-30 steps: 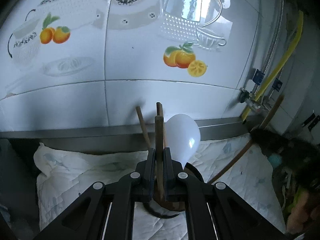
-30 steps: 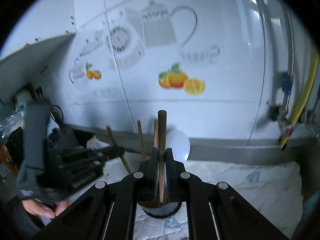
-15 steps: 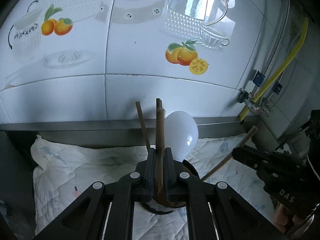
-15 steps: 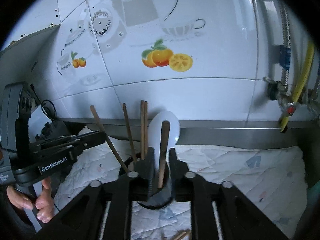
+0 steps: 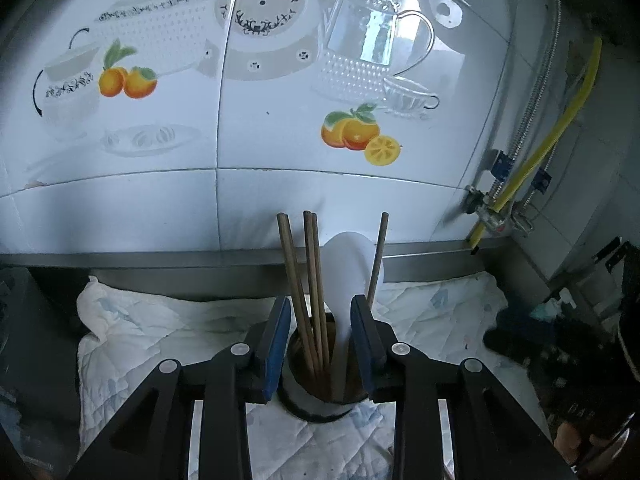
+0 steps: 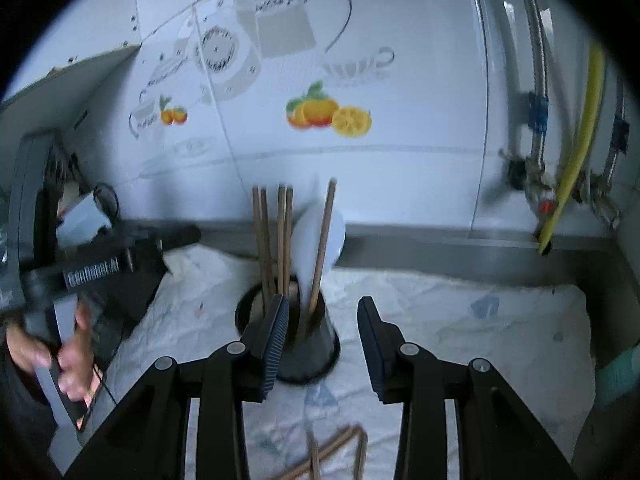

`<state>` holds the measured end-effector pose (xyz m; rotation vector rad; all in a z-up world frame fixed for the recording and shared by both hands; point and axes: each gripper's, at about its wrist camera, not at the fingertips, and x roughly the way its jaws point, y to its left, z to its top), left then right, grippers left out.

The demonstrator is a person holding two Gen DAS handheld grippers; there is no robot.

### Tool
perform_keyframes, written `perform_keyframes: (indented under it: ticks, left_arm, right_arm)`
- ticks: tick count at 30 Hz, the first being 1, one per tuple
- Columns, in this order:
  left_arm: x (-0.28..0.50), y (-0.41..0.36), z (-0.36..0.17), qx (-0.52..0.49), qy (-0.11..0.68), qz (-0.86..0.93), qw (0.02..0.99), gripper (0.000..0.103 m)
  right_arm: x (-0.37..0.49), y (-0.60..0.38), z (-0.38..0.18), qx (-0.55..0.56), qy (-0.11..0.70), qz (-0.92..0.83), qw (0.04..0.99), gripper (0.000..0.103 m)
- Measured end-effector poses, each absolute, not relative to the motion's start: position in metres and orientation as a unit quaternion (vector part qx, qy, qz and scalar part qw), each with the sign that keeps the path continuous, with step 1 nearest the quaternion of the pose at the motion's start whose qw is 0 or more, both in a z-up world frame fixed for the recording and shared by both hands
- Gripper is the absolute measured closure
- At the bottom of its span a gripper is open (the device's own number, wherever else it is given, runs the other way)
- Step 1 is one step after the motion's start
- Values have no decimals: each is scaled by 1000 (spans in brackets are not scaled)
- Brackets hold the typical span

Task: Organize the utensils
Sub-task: 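Open both grippers to drop the chopsticks into the pot, then move both grippers back down to the remaining loose chopsticks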

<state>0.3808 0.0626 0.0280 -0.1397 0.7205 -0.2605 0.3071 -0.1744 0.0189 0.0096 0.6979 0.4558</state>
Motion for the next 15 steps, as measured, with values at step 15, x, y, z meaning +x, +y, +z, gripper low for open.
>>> perform_keyframes:
  ticks: [15]
  left_arm:
    - [333,59,1,-69,388,-137,909,69]
  right_arm:
    - [258,-169,-77,-22,455,249,855,63]
